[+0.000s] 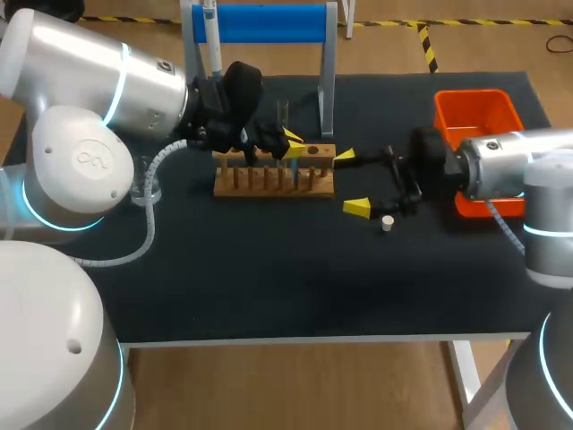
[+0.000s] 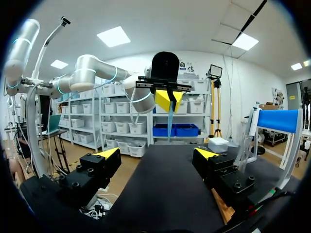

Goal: Invert the test tube, pick up the pipette, mount the tip to pipette, aspirate from beaker and dispense into the tube, eject the tip, return the pipette, and cap with the stopper.

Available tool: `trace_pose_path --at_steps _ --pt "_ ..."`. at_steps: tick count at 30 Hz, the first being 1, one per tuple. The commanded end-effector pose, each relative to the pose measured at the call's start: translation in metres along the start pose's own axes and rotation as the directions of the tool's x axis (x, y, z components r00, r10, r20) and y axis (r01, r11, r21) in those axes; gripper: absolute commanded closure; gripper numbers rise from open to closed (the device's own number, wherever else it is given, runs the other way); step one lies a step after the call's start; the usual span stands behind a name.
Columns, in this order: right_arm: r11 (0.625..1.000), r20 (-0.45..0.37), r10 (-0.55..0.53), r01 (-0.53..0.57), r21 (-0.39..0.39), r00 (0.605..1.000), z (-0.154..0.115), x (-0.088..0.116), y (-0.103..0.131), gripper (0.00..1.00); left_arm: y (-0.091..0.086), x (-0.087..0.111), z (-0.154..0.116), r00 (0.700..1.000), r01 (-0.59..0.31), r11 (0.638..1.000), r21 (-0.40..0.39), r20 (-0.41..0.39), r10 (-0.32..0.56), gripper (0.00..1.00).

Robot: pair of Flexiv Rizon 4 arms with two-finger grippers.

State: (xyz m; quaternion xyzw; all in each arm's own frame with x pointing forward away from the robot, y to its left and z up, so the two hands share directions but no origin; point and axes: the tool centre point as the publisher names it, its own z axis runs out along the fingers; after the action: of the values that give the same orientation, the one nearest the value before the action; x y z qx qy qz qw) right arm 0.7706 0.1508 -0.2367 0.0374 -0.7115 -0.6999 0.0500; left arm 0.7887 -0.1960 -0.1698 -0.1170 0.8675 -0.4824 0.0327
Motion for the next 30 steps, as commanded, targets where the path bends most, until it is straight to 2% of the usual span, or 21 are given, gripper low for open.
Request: trace_pose_path --at_steps 1,7,15,30 --pt "1.000 -0.003 0.006 -0.006 0.004 1.000 0.011 -0.002 0.002 0.00 -0.001 0.000 0.000 1.000 0.001 1.000 -0.006 -0.001 -0.001 1.00" --pt "1.000 -0.002 0.014 -0.014 0.006 1.000 0.022 -0.005 0.003 0.00 -0.001 0.000 0.000 1.000 0.001 1.000 -0.006 -0.001 -0.001 1.00" --pt "1.000 0.013 0.030 -0.030 0.002 0.999 0.035 -0.021 0.005 0.00 -0.001 0.000 0.000 1.000 0.001 1.000 -0.006 -0.001 -0.001 1.00" --pt "0.999 0.007 0.021 -0.021 -0.034 1.000 0.050 -0.030 0.015 0.00 -0.001 0.000 0.000 1.000 0.001 1.000 -0.006 -0.001 -0.001 1.00"
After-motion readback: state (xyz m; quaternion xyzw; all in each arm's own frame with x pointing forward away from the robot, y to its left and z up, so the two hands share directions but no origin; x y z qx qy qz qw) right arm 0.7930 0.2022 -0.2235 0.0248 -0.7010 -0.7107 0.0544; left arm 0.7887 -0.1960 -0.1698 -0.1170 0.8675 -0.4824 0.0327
